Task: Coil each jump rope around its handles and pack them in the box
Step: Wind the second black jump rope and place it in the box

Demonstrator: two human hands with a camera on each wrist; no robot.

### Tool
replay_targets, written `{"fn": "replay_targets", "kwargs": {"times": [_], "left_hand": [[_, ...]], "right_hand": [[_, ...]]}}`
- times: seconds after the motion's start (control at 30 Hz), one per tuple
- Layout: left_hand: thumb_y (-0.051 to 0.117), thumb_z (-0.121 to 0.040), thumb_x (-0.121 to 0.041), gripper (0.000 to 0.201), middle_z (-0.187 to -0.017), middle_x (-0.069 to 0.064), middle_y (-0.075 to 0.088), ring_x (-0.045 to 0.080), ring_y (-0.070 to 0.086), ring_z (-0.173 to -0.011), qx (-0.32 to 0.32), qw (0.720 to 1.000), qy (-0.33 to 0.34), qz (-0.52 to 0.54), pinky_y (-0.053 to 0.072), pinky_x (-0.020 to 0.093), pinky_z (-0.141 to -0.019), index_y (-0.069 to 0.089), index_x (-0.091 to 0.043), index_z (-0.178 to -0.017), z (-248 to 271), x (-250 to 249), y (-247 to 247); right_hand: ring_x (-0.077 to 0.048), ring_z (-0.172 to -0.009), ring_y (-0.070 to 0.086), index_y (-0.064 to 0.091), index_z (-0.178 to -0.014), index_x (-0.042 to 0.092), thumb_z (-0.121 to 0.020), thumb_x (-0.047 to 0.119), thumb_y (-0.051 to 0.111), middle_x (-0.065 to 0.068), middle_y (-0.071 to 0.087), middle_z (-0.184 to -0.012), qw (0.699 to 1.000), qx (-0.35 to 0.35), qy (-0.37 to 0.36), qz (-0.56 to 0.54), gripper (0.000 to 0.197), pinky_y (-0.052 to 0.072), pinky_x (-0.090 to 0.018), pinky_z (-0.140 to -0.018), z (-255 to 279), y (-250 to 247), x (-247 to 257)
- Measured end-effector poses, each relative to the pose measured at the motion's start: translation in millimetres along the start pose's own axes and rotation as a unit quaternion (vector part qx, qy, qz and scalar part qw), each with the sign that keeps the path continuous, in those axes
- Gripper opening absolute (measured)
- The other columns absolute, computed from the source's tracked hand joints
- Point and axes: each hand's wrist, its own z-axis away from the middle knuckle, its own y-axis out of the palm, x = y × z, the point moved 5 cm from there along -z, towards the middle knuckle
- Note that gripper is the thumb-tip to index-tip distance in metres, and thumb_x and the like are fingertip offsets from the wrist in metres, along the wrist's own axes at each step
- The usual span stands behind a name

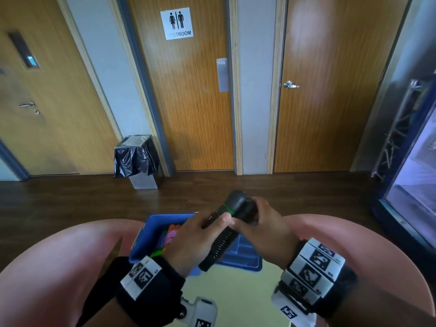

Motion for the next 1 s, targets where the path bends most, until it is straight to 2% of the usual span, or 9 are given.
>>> {"fn": "replay_targets", "kwargs": {"times": [0.1, 0.23, 0.37, 0.43, 0.5, 0.57, 0.77, 0.87, 1.0], "left_hand": [[0.068, -0.083, -0.049, 0.031, -0.073, 0.016, 0.066, 0.030, 0.061, -0.057, 0.008, 0.998, -0.024, 0.050, 0.052, 0.036, -0.053, 0.069, -0.019, -0.082, 1, 5, -5], [0.066, -0.092, -0.030, 0.016, -0.071, 0.016, 0.068, 0.030, 0.063, -0.055, 0.003, 1.000, -0.023, 0.018, 0.051, 0.034, -0.052, 0.068, -0.015, -0.096, -1, 6, -18], [0.065, -0.090, -0.033, 0.027, -0.079, 0.026, 0.066, 0.035, 0.060, -0.060, 0.036, 0.998, -0.042, 0.019, 0.051, 0.035, -0.051, 0.065, -0.010, -0.105, -1, 11, -22], [0.068, -0.087, -0.039, 0.039, -0.082, 0.027, 0.066, 0.037, 0.059, -0.065, 0.059, 0.996, -0.061, 0.029, 0.052, 0.034, -0.050, 0.063, -0.006, -0.107, 1, 13, -22], [0.074, -0.084, -0.044, 0.052, -0.081, 0.022, 0.065, 0.034, 0.059, -0.063, 0.094, 0.992, -0.070, 0.036, 0.053, 0.033, -0.049, 0.061, -0.001, -0.109, 4, 11, -18], [0.073, -0.077, -0.048, 0.058, -0.082, 0.021, 0.065, 0.030, 0.059, -0.059, 0.121, 0.989, -0.070, 0.052, 0.053, 0.032, -0.048, 0.061, 0.000, -0.108, 7, 5, -16], [0.070, -0.079, -0.041, 0.052, -0.078, 0.023, 0.059, 0.026, 0.061, -0.055, 0.201, 0.968, -0.072, 0.133, 0.052, 0.029, -0.043, 0.062, 0.004, -0.105, 16, -11, -3], [0.070, -0.079, -0.042, 0.042, -0.073, 0.019, 0.061, 0.025, 0.062, -0.054, 0.234, 0.953, -0.062, 0.180, 0.051, 0.028, -0.040, 0.069, -0.004, -0.098, 20, -14, 8], [0.076, -0.076, -0.051, 0.046, -0.070, 0.016, 0.064, 0.022, 0.064, -0.046, 0.278, 0.928, -0.087, 0.234, 0.050, 0.025, -0.039, 0.072, -0.007, -0.090, 25, -5, 23]], "right_hand": [[-0.001, -0.090, 0.060, 0.054, -0.113, 0.029, -0.085, 0.039, 0.073, 0.012, 0.062, -0.098, 0.995, 0.080, -0.033, 0.042, 0.035, 0.051, -0.028, -0.082, 0, 1, 1], [-0.001, -0.070, 0.058, 0.053, -0.108, 0.033, -0.091, 0.046, 0.063, 0.011, 0.059, -0.078, 0.963, 0.166, -0.089, 0.192, 0.023, 0.047, -0.026, -0.067, 1, -12, 12], [-0.008, -0.078, 0.057, 0.057, -0.099, 0.030, -0.100, 0.055, 0.034, 0.012, 0.059, -0.085, 0.855, 0.138, -0.199, 0.459, 0.034, 0.050, -0.035, -0.078, 0, -36, 28], [-0.009, -0.069, 0.050, 0.057, -0.089, 0.030, -0.101, 0.051, 0.027, 0.015, 0.051, -0.077, 0.803, 0.088, -0.294, 0.511, 0.039, 0.046, -0.032, -0.070, -6, -41, 35], [-0.007, -0.061, 0.037, 0.056, -0.079, 0.031, -0.099, 0.049, 0.026, 0.017, 0.039, -0.069, 0.783, 0.051, -0.353, 0.510, 0.040, 0.039, -0.029, -0.062, -13, -46, 35], [-0.007, -0.062, 0.039, 0.054, -0.079, 0.031, -0.101, 0.053, 0.023, 0.017, 0.043, -0.068, 0.793, 0.054, -0.387, 0.468, 0.043, 0.041, -0.028, -0.063, -20, -51, 27], [-0.003, -0.062, 0.044, 0.053, -0.075, 0.020, -0.104, 0.052, 0.022, 0.011, 0.048, -0.067, 0.881, 0.073, -0.425, 0.196, 0.054, 0.035, -0.015, -0.059, -13, -53, 15], [-0.018, -0.062, 0.054, 0.057, -0.077, 0.009, -0.104, 0.052, 0.020, 0.001, 0.053, -0.068, 0.910, 0.060, -0.395, 0.106, 0.063, 0.045, -0.036, -0.058, -11, -44, 2], [-0.022, -0.054, 0.050, 0.055, -0.079, 0.010, -0.105, 0.049, 0.019, 0.000, 0.049, -0.065, 0.925, -0.011, -0.375, 0.054, 0.059, 0.039, -0.040, -0.049, 1, -35, -14]]}}
